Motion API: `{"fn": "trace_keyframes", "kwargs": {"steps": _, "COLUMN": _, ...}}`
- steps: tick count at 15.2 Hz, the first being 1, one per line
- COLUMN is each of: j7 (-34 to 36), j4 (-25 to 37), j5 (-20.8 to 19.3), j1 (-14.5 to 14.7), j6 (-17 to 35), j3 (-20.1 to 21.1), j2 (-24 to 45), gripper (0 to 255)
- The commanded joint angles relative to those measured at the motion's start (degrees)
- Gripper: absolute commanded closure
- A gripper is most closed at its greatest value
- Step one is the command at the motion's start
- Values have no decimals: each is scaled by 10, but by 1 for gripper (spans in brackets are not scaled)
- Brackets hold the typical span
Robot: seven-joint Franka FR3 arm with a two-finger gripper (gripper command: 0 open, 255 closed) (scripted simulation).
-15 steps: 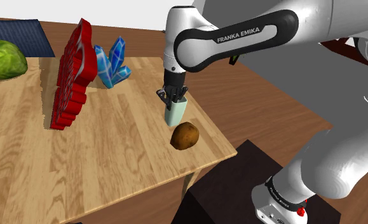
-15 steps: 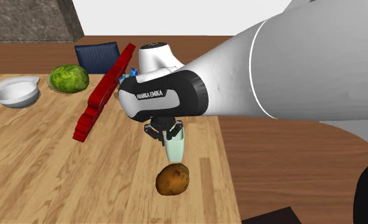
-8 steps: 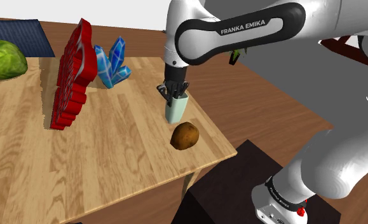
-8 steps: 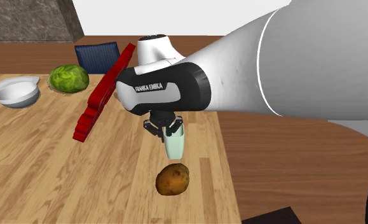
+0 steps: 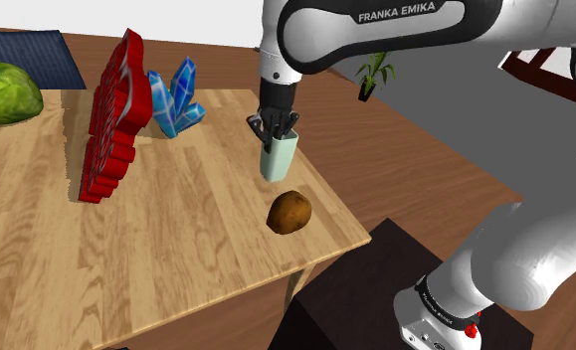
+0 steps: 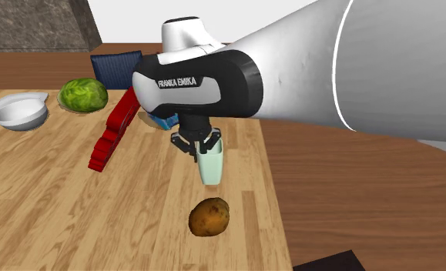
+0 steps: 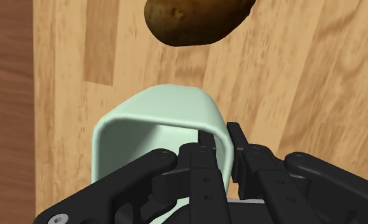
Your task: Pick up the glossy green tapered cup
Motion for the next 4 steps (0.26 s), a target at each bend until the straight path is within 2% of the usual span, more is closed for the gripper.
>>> {"fn": "trace_keyframes", "kwargs": {"steps": 1, "j7": -2, "j4": 10, "j5": 1, "j1": -1, "j6": -14, "j3": -1, "j2": -5, "gripper": 255}}
{"fn": "trace_keyframes", "kwargs": {"steps": 4, "j7": -2, "j4": 17, "j5": 2, "j1": -1, "j6": -23, "j3": -1, "j2": -6, "gripper": 255}}
